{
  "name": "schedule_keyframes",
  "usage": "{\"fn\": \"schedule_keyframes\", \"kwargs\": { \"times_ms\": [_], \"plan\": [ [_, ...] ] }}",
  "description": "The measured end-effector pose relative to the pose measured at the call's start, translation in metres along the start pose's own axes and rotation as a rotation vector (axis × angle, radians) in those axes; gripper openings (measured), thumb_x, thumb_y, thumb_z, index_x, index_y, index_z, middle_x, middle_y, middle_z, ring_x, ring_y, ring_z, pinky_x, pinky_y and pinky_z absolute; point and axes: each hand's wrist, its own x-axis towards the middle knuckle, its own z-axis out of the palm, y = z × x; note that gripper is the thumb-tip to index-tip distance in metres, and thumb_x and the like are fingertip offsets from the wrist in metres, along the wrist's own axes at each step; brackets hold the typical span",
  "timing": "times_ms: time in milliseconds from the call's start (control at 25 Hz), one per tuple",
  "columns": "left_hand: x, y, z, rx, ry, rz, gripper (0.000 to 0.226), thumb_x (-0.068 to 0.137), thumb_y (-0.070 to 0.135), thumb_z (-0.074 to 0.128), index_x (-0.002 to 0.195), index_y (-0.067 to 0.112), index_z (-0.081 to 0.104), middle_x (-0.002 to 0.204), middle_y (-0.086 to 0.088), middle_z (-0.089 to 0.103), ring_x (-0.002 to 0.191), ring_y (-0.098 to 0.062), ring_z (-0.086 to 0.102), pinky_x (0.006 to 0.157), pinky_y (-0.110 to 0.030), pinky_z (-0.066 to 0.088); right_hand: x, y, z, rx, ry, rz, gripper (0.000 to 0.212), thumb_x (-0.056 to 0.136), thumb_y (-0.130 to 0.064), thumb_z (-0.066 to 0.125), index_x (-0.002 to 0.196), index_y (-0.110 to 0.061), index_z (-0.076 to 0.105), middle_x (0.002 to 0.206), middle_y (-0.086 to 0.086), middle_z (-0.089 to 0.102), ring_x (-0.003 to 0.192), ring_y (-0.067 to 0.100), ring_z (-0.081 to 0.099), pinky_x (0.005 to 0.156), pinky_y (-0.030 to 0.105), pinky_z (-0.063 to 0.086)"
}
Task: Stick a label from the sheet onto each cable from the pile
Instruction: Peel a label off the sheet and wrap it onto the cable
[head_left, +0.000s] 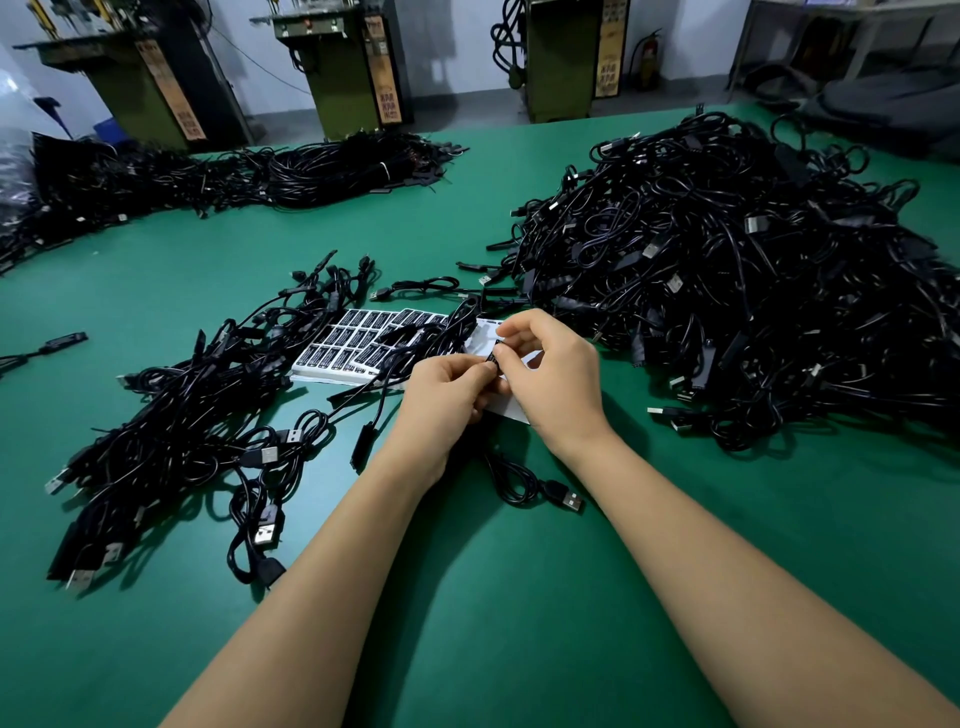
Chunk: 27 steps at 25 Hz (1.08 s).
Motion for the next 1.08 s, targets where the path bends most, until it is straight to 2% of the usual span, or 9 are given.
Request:
{"fn": "schedule_keyframes", "kwargs": {
  "times_ms": [240, 400, 480, 560, 680, 760, 880, 1080],
  "plan": [
    [-0.003, 0.001, 0.002, 0.018, 0.009, 0.007, 0.021, 0.094, 0.008, 0.054, 0.081, 0.010, 0.069, 0.061, 0.005, 0.067, 0.045, 0.000, 0.049, 0.044, -0.011, 0.037, 0.001, -0.001, -0.003, 0.156, -0.013, 0.110, 0.019, 0.081, 0.001, 0.065, 0.091, -0.015, 0.065, 0.075, -0.005, 0.062, 0.063, -0.002, 0.057, 0.054, 0.005, 0.040],
    [-0.005, 0.002, 0.003, 0.037, 0.020, 0.009, 0.016, 0.094, 0.007, 0.054, 0.087, 0.004, 0.069, 0.063, 0.004, 0.068, 0.046, 0.000, 0.045, 0.043, -0.010, 0.034, 0.005, 0.005, -0.008, 0.215, 0.042, 0.227, 0.021, 0.082, 0.002, 0.063, 0.085, -0.020, 0.063, 0.081, -0.005, 0.064, 0.078, 0.008, 0.061, 0.070, 0.014, 0.049],
    [-0.005, 0.002, 0.003, 0.057, 0.024, 0.008, 0.016, 0.094, 0.007, 0.054, 0.088, 0.004, 0.069, 0.062, 0.005, 0.068, 0.045, 0.000, 0.044, 0.043, -0.010, 0.034, 0.007, 0.006, -0.008, 0.233, 0.055, 0.269, 0.023, 0.084, -0.001, 0.061, 0.083, -0.023, 0.062, 0.082, -0.007, 0.064, 0.080, 0.008, 0.061, 0.072, 0.016, 0.049],
    [-0.005, 0.003, 0.004, 0.051, 0.027, -0.001, 0.017, 0.094, 0.007, 0.054, 0.088, 0.005, 0.069, 0.062, 0.005, 0.068, 0.045, 0.000, 0.044, 0.043, -0.010, 0.033, 0.010, 0.006, -0.008, 0.289, 0.053, 0.334, 0.020, 0.085, -0.006, 0.059, 0.082, -0.026, 0.062, 0.082, -0.006, 0.064, 0.081, 0.012, 0.061, 0.076, 0.024, 0.051],
    [-0.006, 0.003, 0.003, 0.047, 0.020, 0.012, 0.019, 0.094, 0.007, 0.054, 0.084, 0.007, 0.070, 0.063, 0.004, 0.069, 0.046, 0.000, 0.045, 0.043, -0.010, 0.034, 0.011, 0.006, -0.009, 0.264, -0.129, 0.324, 0.005, 0.084, -0.025, 0.068, 0.080, -0.024, 0.066, 0.077, -0.005, 0.067, 0.076, 0.014, 0.062, 0.074, 0.034, 0.051],
    [-0.006, 0.003, 0.002, 0.049, 0.004, 0.031, 0.022, 0.094, 0.009, 0.055, 0.078, 0.011, 0.071, 0.064, 0.003, 0.069, 0.047, 0.000, 0.046, 0.044, -0.011, 0.035, 0.009, 0.005, -0.008, 0.212, -0.200, 0.290, 0.010, 0.080, -0.030, 0.073, 0.080, -0.022, 0.068, 0.077, -0.001, 0.071, 0.077, 0.019, 0.065, 0.074, 0.036, 0.053],
    [-0.006, 0.003, 0.002, 0.048, -0.016, 0.046, 0.024, 0.093, 0.010, 0.056, 0.076, 0.014, 0.072, 0.065, 0.002, 0.070, 0.048, -0.001, 0.046, 0.044, -0.011, 0.035, 0.009, 0.005, -0.008, 0.220, -0.183, 0.294, 0.009, 0.080, -0.026, 0.074, 0.081, -0.019, 0.068, 0.079, 0.003, 0.072, 0.080, 0.021, 0.067, 0.076, 0.037, 0.054],
    [-0.006, 0.003, 0.003, 0.044, -0.017, 0.044, 0.024, 0.094, 0.011, 0.057, 0.077, 0.018, 0.073, 0.064, 0.004, 0.069, 0.048, 0.000, 0.045, 0.045, -0.010, 0.036, 0.011, 0.006, -0.011, 0.248, -0.169, 0.338, 0.003, 0.083, -0.016, 0.071, 0.081, -0.017, 0.070, 0.078, 0.002, 0.071, 0.077, 0.013, 0.066, 0.077, 0.029, 0.053]
  ]
}}
